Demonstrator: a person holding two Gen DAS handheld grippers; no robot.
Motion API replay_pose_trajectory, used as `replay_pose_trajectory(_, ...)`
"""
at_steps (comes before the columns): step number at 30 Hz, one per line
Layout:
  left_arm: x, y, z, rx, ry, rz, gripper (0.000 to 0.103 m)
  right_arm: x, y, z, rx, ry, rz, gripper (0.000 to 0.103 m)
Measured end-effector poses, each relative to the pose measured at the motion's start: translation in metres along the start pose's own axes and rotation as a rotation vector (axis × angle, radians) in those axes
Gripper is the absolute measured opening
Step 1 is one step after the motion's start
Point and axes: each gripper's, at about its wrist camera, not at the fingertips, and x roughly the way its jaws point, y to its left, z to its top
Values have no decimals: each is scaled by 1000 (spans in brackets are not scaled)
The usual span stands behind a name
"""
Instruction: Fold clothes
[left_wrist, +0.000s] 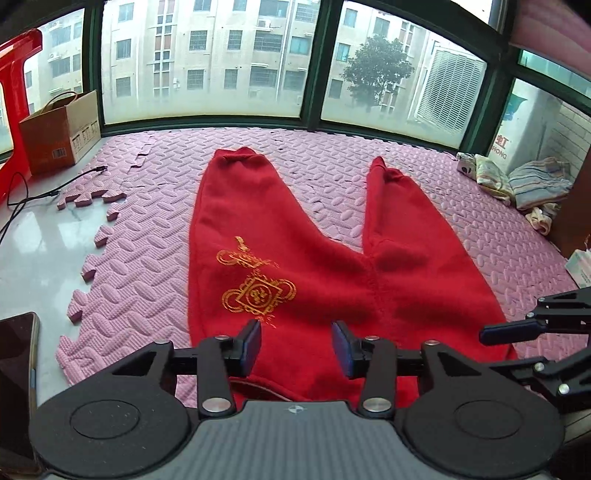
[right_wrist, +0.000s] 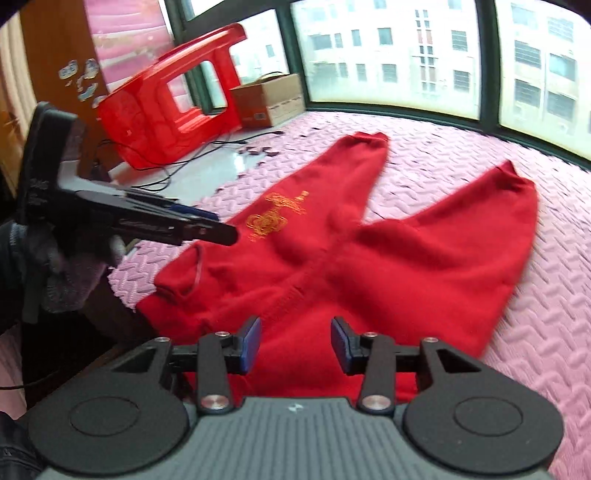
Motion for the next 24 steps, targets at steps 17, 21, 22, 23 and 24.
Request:
replay_pose_trajectory(17, 8, -20, 4, -15, -3, -17, 38, 2, -33, -11, 86, -27, -87, 42)
replay_pose_trajectory(21, 28, -19, 22, -62, -10, -33, 33, 4, -36, -14, 94, -12, -89, 42)
replay_pose_trajectory(22, 34, -18, 26, -74, -9, -34, 32, 3, -35, -11, 89, -22, -89, 42)
replay_pose_trajectory(23, 40, -17, 30, -85, -5, -33, 30, 2, -36, -9, 86, -33, -90, 43)
replay_pose_trajectory(24, 47, -16, 33, -92, 2, -34, 29, 1, -36, -6, 83, -44, -90, 43)
